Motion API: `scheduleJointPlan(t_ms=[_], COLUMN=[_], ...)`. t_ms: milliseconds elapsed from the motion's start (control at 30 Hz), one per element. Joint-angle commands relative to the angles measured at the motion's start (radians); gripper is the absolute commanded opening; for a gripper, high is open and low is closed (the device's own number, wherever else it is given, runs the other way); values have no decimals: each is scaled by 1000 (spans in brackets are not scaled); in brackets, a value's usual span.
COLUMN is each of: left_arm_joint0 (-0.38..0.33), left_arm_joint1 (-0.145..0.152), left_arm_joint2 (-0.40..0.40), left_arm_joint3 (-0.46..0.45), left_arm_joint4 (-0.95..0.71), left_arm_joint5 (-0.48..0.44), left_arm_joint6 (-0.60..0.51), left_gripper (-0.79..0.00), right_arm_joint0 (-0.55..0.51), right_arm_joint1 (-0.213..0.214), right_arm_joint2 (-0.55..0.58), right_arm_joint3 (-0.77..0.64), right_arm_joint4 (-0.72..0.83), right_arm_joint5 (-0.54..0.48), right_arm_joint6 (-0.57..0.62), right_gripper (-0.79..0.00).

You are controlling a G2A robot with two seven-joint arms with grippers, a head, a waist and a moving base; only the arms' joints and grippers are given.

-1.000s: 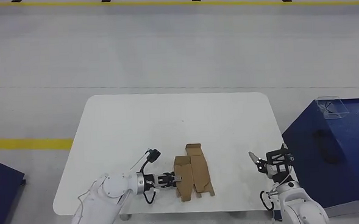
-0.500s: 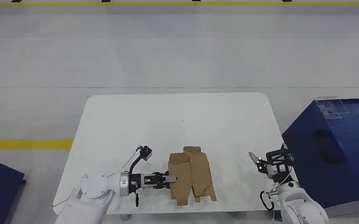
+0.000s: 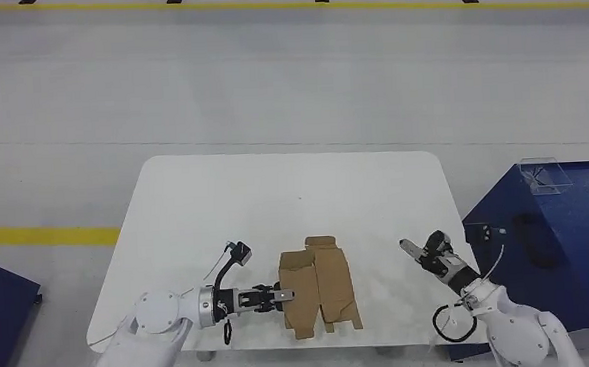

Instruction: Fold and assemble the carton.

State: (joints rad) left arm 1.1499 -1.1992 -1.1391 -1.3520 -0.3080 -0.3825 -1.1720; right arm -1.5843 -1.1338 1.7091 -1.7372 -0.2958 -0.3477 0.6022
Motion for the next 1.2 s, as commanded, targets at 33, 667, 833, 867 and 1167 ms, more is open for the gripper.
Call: scheduleJointPlan(t_ms=[33,667,833,867,1167], left_arm_joint0=[8,-64,-79,-81,-50], left_arm_joint1=[0,-29,-36,-36,3], left_arm_joint2=[7,126,149,148,6], left_arm_joint3=[1,103,123,127,174], left_arm_joint4=[-31,-151,-182,-185,-181], left_arm_joint5=[-25,-1,6,3,-2], left_arm_joint6=[-5,-15,-26,-27,-7], left_gripper=[-785,-785,0,0,0], right_arm_joint0=[159,479,472,467,466], right_arm_joint1=[17,30,34,36,36], right_arm_joint2=[-27,-405,-415,-415,-415], right_arm_joint3=[165,593,579,571,568], right_arm_joint4=[482,825,806,798,795], right_arm_joint5=[69,56,29,21,19], right_arm_joint6=[545,926,899,892,889], right_gripper=[0,-785,-785,-785,-785])
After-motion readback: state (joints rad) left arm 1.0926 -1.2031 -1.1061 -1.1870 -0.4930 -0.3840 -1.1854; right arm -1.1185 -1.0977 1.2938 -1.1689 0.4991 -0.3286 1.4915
